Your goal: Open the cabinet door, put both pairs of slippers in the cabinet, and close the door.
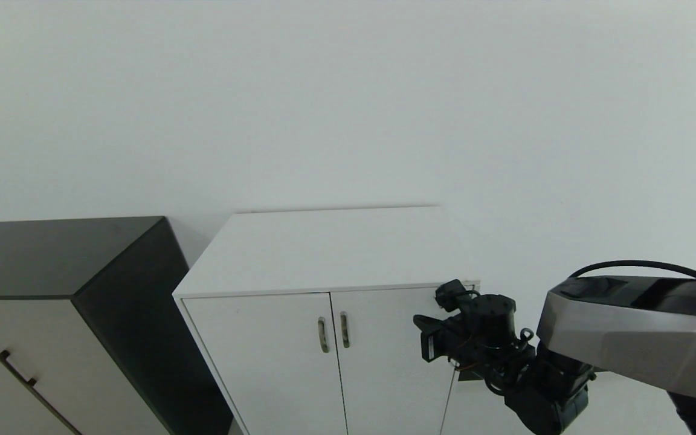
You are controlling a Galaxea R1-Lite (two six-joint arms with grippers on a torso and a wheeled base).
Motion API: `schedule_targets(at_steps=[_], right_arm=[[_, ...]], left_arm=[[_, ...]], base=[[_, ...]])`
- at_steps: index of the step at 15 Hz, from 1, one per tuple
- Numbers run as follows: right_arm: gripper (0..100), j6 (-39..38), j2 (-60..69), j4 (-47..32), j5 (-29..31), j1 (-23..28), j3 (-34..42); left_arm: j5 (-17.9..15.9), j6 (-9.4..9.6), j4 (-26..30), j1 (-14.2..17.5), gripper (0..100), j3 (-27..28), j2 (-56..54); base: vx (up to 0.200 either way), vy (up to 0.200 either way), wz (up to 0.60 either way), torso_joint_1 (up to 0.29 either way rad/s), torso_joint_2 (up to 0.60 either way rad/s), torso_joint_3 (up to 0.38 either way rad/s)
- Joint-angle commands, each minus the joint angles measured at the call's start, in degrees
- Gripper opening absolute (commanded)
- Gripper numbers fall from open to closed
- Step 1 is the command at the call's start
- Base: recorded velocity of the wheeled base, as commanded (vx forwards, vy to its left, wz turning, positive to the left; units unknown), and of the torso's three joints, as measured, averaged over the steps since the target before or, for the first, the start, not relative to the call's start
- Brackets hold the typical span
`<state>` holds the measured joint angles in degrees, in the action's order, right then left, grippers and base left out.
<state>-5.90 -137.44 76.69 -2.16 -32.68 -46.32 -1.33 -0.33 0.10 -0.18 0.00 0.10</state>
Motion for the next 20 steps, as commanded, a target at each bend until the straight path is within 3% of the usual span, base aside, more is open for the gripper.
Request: schedule_targets(at_steps=[1, 5, 6, 11, 12, 13, 15, 20], right_arm=[[0, 0.1, 6.0, 2.4, 0.0, -1.0, 6.4], [0, 0.2, 9.8, 9.9, 4.4, -1.3, 17.8], [0, 1.3, 10.8, 13.3, 4.7, -0.7, 24.5], [0, 2.3, 22.4, 13.3, 10.1, 1.8, 39.1], [0, 4.5, 28.0, 13.3, 10.9, 4.0, 45.9], [0, 4.9, 31.9, 12.7, 11.9, 6.0, 46.3], [0, 5.4, 41.5, 2.6, 14.0, 10.4, 46.3], [0, 4.8, 73.5, -36.3, 13.7, 11.2, 46.3]], left_arm=[[0.0, -0.02, 0.0, 0.0, 0, 0.0, 0.0], [0.0, -0.02, 0.0, 0.0, 0, 0.0, 0.0], [0.0, 0.07, 0.0, 0.0, 0, 0.0, 0.0], [0.0, -0.02, 0.0, 0.0, 0, 0.0, 0.0], [0.0, -0.02, 0.0, 0.0, 0, 0.0, 0.0], [0.0, -0.02, 0.0, 0.0, 0, 0.0, 0.0], [0.0, -0.02, 0.0, 0.0, 0, 0.0, 0.0], [0.0, -0.02, 0.0, 0.0, 0, 0.0, 0.0]], base=[[0.0, 0.0, 0.0, 0.0, 0.0, 0.0], [0.0, 0.0, 0.0, 0.0, 0.0, 0.0], [0.0, 0.0, 0.0, 0.0, 0.0, 0.0], [0.0, 0.0, 0.0, 0.0, 0.0, 0.0], [0.0, 0.0, 0.0, 0.0, 0.0, 0.0], [0.0, 0.0, 0.0, 0.0, 0.0, 0.0], [0.0, 0.0, 0.0, 0.0, 0.0, 0.0], [0.0, 0.0, 0.0, 0.0, 0.0, 0.0]])
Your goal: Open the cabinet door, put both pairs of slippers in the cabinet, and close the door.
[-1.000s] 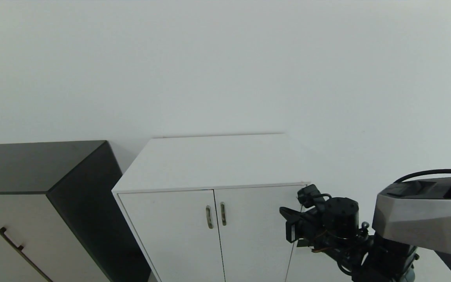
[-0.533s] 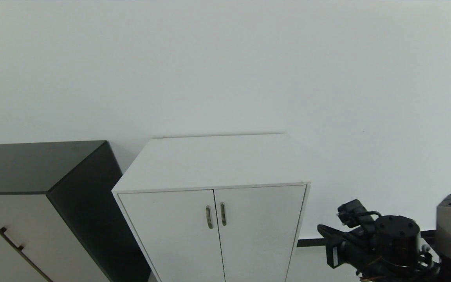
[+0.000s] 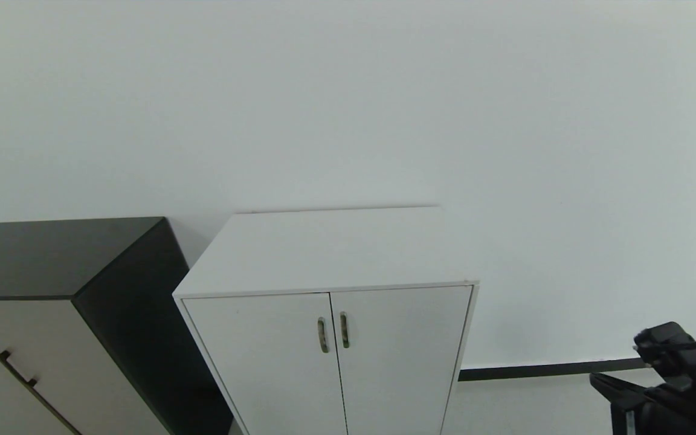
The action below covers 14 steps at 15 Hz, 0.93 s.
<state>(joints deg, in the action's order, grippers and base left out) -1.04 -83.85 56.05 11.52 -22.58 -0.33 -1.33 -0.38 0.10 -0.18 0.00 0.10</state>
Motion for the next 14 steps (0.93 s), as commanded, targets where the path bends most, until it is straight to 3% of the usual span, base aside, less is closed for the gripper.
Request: schedule_targets(at_steps=[1, 6, 8, 14], right_arm=[[0, -0.1, 26.2, -22.7, 0.0, 1.1, 0.3], [0, 0.3, 54.1, -46.9, -0.4, 0.9, 0.2], [0, 0.4, 58.7, -50.4, -0.5, 0.4, 0.3], [0, 3.1, 67.4, -56.2, -10.7, -1.2, 0.3]], left_arm=[[0.0, 0.03, 0.0, 0.0, 0, 0.0, 0.0], [0.0, 0.03, 0.0, 0.0, 0, 0.0, 0.0], [0.0, 0.03, 0.1, 0.0, 0, 0.0, 0.0], [0.0, 0.03, 0.0, 0.0, 0, 0.0, 0.0]], base=[[0.0, 0.0, 0.0, 0.0, 0.0, 0.0], [0.0, 0.0, 0.0, 0.0, 0.0, 0.0], [0.0, 0.0, 0.0, 0.0, 0.0, 0.0], [0.0, 0.0, 0.0, 0.0, 0.0, 0.0]])
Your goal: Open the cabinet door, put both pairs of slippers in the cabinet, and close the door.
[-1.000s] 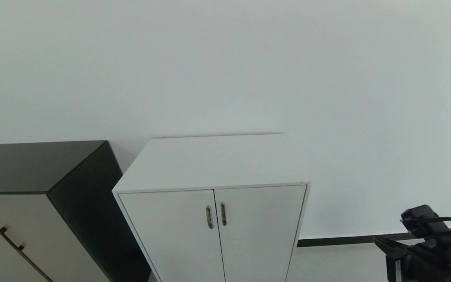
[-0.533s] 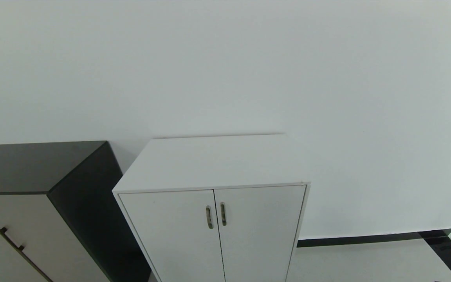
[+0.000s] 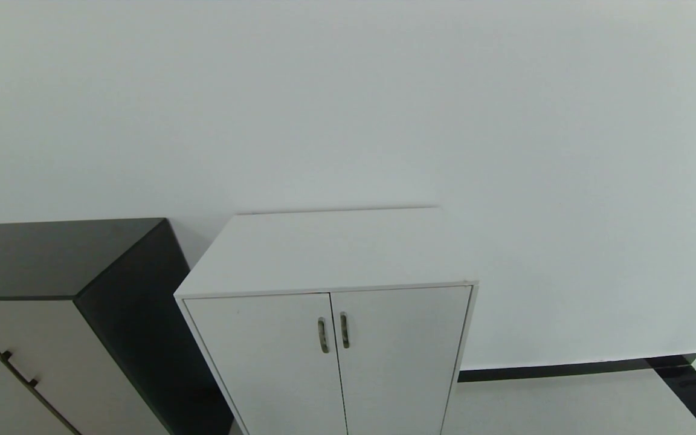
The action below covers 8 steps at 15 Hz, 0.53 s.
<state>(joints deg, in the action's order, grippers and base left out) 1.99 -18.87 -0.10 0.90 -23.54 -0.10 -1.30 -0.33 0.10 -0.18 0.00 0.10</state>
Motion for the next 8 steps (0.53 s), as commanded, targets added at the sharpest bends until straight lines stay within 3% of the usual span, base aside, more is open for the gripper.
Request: schedule_targets(at_steps=[1, 3, 5, 8], right_arm=[[0, -0.1, 2.8, -0.1, 0.1, 2.3, 0.1], [0, -0.1, 6.2, -0.1, 0.1, 11.3, 0.1], [0, -0.1, 12.2, -0.1, 0.1, 16.0, 0.1], [0, -0.8, 13.2, -0.1, 0.3, 16.2, 0.1]], left_arm=[[0.0, -0.02, 0.0, 0.0, 0, 0.0, 0.0], [0.0, -0.02, 0.0, 0.0, 0, 0.0, 0.0], [0.0, -0.02, 0.0, 0.0, 0, 0.0, 0.0], [0.0, -0.02, 0.1, 0.0, 0, 0.0, 0.0]], base=[[0.0, 0.0, 0.0, 0.0, 0.0, 0.0], [0.0, 0.0, 0.0, 0.0, 0.0, 0.0], [0.0, 0.0, 0.0, 0.0, 0.0, 0.0], [0.0, 0.0, 0.0, 0.0, 0.0, 0.0]])
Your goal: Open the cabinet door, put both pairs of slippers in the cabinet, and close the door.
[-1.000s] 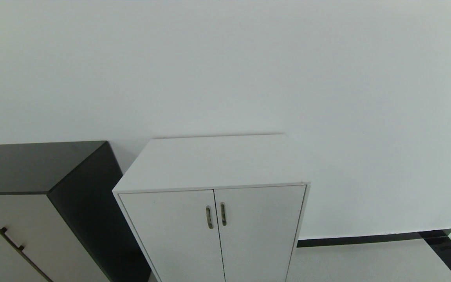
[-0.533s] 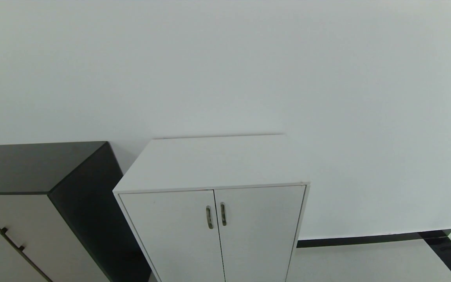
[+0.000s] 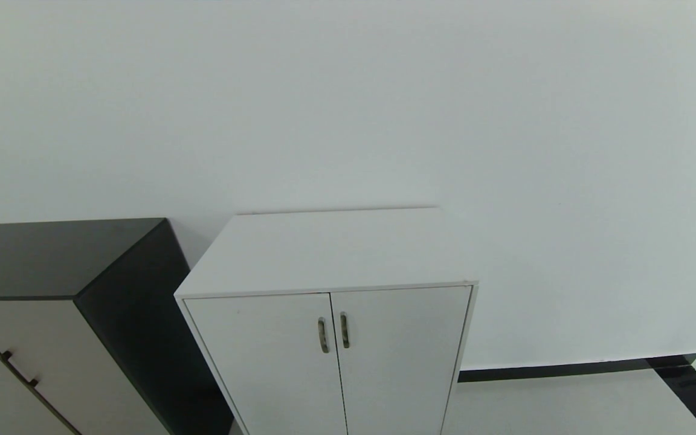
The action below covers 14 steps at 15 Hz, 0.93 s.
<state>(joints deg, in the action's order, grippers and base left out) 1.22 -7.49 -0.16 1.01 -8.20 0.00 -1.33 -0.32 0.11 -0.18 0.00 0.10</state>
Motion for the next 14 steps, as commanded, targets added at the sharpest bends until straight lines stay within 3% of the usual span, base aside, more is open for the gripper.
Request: schedule_targets(at_steps=[1, 2, 5, 8, 10, 12, 14], right_arm=[[0, -0.1, 1.9, 0.0, -0.9, 0.8, 0.0], [0, 0.0, 1.8, 0.0, -3.4, 0.5, 0.0], [0, -0.2, 1.8, 0.0, -3.5, -2.0, 0.0], [0, -0.8, 3.8, -0.1, -3.4, -11.0, 0.0], [0, -0.8, 4.9, 0.0, -3.4, -8.8, 0.0], [0, -0.8, 5.0, 0.0, 1.7, -8.1, -0.2], [0, -1.7, 4.8, -0.2, 2.1, -8.1, -0.2]], left_arm=[[0.0, -0.03, 0.0, 0.0, 0, 0.0, 0.0], [0.0, -0.03, 0.0, 0.0, 0, 0.0, 0.0], [0.0, -0.03, 0.0, 0.0, 0, 0.0, 0.0], [-0.1, 0.05, 0.1, 0.0, 0, 0.0, 0.0], [-0.1, 0.05, 0.1, 0.0, 0, 0.0, 0.0], [-0.1, 0.05, 0.1, 0.0, 0, 0.0, 0.0], [-0.1, 0.05, 0.1, 0.0, 0, 0.0, 0.0]], base=[[0.0, 0.0, 0.0, 0.0, 0.0, 0.0], [0.0, 0.0, 0.0, 0.0, 0.0, 0.0], [0.0, 0.0, 0.0, 0.0, 0.0, 0.0], [0.0, 0.0, 0.0, 0.0, 0.0, 0.0], [0.0, 0.0, 0.0, 0.0, 0.0, 0.0], [0.0, 0.0, 0.0, 0.0, 0.0, 0.0], [0.0, 0.0, 0.0, 0.0, 0.0, 0.0]])
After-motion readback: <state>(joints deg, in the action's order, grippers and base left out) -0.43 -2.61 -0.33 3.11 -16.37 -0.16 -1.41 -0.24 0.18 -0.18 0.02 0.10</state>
